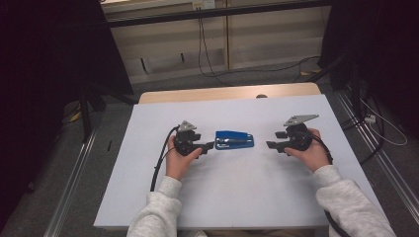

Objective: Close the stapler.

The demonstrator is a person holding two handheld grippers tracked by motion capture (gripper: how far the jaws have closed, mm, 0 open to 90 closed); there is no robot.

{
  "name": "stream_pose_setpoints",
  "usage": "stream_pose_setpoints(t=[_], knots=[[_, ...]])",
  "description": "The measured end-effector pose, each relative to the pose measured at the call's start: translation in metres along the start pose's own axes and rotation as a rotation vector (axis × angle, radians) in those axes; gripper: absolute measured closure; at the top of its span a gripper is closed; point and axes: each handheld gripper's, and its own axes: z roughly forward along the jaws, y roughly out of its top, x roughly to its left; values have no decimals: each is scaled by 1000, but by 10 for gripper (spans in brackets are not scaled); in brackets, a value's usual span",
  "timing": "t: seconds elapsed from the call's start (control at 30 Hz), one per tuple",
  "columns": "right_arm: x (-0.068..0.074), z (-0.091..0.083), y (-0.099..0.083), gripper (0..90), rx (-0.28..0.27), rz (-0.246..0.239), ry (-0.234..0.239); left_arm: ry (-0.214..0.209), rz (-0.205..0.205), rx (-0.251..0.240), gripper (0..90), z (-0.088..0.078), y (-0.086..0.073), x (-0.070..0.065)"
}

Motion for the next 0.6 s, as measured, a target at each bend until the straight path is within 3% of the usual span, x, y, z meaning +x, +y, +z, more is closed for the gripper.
stream_pose_setpoints(t=[0.07,0.17,0.23,0.6], knots=[[3,-6,-2,333,-16,28,9,3,-8,-3,187,-6,1,-1],[5,-8,-3,276,-20,29,15,-27,-19,-33,159,-16,0,-2],[9,-11,-5,235,-18,30,16,-31,2,-41,127,-21,-1,-3],[28,-25,-16,169,-23,11,41,-24,13,-54,91,-53,-13,-2]])
